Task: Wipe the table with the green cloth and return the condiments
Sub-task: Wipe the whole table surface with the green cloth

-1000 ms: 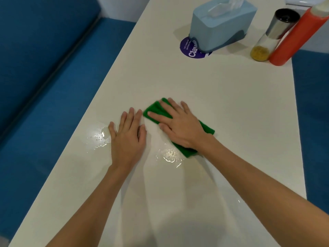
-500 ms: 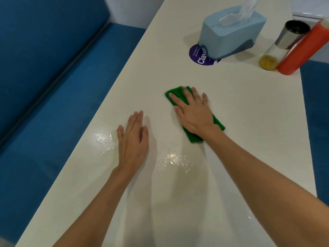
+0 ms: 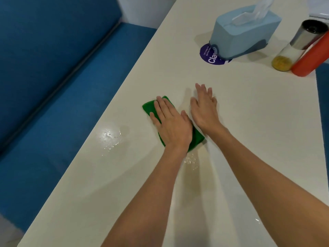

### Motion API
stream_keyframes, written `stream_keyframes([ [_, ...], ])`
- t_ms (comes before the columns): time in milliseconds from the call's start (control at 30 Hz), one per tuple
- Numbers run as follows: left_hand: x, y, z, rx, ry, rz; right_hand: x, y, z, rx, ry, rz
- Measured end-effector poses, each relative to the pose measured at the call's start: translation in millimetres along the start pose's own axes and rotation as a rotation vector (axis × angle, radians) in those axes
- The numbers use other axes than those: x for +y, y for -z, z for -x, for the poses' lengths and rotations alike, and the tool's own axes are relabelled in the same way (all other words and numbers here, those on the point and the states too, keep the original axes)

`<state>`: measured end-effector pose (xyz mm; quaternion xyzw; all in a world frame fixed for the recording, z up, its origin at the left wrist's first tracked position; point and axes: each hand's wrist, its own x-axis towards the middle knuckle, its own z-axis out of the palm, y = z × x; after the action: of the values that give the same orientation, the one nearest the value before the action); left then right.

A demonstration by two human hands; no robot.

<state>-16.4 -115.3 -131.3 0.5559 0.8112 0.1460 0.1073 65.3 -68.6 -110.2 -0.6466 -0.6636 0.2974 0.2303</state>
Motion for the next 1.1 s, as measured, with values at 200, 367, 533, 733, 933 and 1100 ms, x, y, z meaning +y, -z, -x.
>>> stream_keyframes([
  [200, -93.7, 35.8, 9.4, -0.194, -0.638, -0.012, 23.6, -15.2, 7.1, -0.007, 0.122, 0.439],
  [367, -163.9, 73.4, -31.7, -0.188, -0.606, -0.013, 17.9, -20.8, 6.5, 0.027, 0.129, 0.523],
  [533, -122.8, 49.4, -85.1, -0.011, -0.297, -0.076, 16.9, -20.8, 4.8, 0.037, 0.109, 0.551],
  [733, -71.0, 22.3, -31.8, -0.105, -0.539, -0.040, 23.9, -17.1, 5.6, 0.001, 0.106, 0.539],
  [933, -164.4, 70.3, -28.9, -0.239, -0.711, -0.008, 22.5, -17.5, 7.5, 0.013, 0.116, 0.541],
  [1100, -183.0, 81.6, -82.2, -0.145, -0.480, -0.055, 18.1, -18.8, 6.0, 0.012, 0.090, 0.583],
])
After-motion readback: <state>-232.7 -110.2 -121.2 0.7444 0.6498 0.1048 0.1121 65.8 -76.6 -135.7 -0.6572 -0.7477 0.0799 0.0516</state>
